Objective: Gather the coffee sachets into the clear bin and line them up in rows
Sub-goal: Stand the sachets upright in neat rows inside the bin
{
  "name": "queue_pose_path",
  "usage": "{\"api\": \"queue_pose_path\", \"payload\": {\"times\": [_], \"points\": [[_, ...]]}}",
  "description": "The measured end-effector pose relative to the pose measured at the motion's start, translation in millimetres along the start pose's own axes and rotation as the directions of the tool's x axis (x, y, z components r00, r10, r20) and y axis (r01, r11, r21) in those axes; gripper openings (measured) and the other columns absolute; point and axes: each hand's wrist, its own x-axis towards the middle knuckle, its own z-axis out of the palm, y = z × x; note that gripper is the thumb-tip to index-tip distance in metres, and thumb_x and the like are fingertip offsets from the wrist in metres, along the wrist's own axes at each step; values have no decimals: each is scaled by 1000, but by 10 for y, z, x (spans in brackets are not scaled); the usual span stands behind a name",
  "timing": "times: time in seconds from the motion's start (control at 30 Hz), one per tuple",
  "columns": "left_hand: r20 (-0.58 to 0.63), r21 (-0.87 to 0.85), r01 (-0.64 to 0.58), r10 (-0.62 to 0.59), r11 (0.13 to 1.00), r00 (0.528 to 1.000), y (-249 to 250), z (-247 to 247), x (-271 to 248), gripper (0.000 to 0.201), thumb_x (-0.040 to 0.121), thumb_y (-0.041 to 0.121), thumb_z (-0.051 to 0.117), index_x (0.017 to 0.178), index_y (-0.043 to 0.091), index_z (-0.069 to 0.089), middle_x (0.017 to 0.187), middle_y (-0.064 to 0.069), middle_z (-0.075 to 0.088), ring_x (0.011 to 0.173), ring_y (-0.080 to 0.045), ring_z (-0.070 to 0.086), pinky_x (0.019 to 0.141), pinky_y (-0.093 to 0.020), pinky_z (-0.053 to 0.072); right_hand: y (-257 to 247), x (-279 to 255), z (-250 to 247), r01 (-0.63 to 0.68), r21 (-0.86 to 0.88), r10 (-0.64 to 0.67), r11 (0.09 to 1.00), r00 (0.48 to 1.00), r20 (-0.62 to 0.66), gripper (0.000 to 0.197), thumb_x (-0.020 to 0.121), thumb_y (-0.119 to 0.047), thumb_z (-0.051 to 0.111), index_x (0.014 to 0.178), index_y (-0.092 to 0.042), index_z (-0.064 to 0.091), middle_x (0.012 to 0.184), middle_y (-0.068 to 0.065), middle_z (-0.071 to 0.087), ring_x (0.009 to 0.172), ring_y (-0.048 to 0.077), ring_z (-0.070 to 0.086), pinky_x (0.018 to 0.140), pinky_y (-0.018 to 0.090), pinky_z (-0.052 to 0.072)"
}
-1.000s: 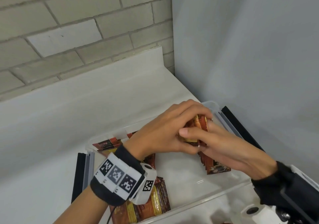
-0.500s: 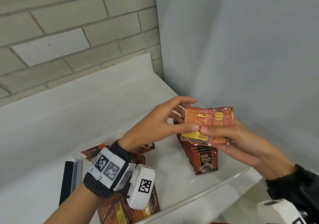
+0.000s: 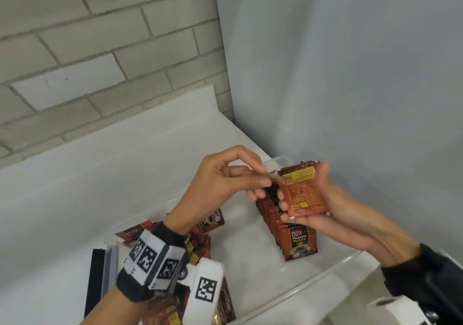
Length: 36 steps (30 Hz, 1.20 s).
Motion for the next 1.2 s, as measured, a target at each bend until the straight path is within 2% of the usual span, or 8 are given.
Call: {"api": "queue_pose_path", "payload": {"times": [0.17, 0.33, 0.53, 0.63, 0.77, 1.0, 1.1, 1.2], "points": [[85, 53, -62, 58, 997, 995, -87, -11, -11, 18, 79, 6, 68, 81, 22, 75, 102, 3, 62, 100, -14, 62, 76, -29, 56, -3, 1, 15, -72, -14, 72, 997, 996, 53, 66, 38, -49, 95, 92, -15, 79, 104, 17, 72, 88, 23, 70, 78, 39, 60], [58, 127, -22, 14, 992, 998, -120, -41, -7, 21, 82, 4, 70, 83, 24, 77, 102, 2, 56, 98, -11, 57, 75, -27, 54, 12, 25, -36, -67, -1, 67, 998, 997, 42, 66, 48, -29, 96, 106, -6, 73, 116, 23, 67, 97, 32, 66, 93, 47, 50], [-20, 122, 36, -34, 992, 999, -90, -16, -1, 23, 99, 11, 46, 112, 13, 66, 96, -1, 66, 93, -16, 64, 76, -28, 53, -13, 4, 10, 23, 34, -21, 999, 999, -43, 42, 67, -9, 72, 108, -5, 69, 111, 19, 70, 95, 30, 71, 77, 37, 60], [-13, 85, 101, -100, 991, 995, -55, 14, -16, 27, 91, 29, 60, 117, 20, 58, 97, -2, 66, 93, -18, 66, 74, -31, 56, -14, 12, 35, 66, 32, -65, 997, 997, -44, 43, 73, 0, 60, 116, -4, 62, 111, 17, 71, 98, 30, 70, 72, 32, 59], [47, 112, 97, -103, 989, 994, -49, 53, -21, 33, 80, 6, 75, 109, 12, 63, 106, -10, 65, 93, -32, 65, 84, -42, 57, 9, 14, 79, 111, 37, -110, 993, 994, -25, 38, 73, 6, 55, 110, 1, 61, 102, 14, 73, 94, 25, 72, 77, 32, 58], [271, 350, 59, -161, 935, 949, -12, 40, -16, 26, 80, 4, 73, 106, 4, 73, 94, -6, 66, 87, -24, 62, 81, -36, 52, -3, 78, -33, 382, 176, -333, 907, 908, -255, 18, 76, -24, 74, 91, -17, 69, 80, 2, 55, 76, 13, 56, 77, 25, 52], [420, 522, -76, -178, 850, 890, -115, 148, 39, 26, 81, 12, 74, 107, 9, 74, 88, -3, 61, 76, -10, 55, 74, -32, 48, 19, 81, -51, 406, 189, -348, 894, 895, -280, 12, 81, -27, 67, 83, -16, 69, 76, 2, 56, 72, 13, 57, 75, 25, 52], [550, 613, -237, -192, 753, 813, -240, 267, 107, 27, 82, 17, 72, 109, 12, 74, 81, 2, 50, 68, 0, 43, 68, -14, 37, 32, 76, -30, 404, 176, -348, 898, 895, -278, 13, 82, -28, 66, 81, -16, 70, 75, 2, 57, 71, 13, 58, 77, 25, 52]]}}
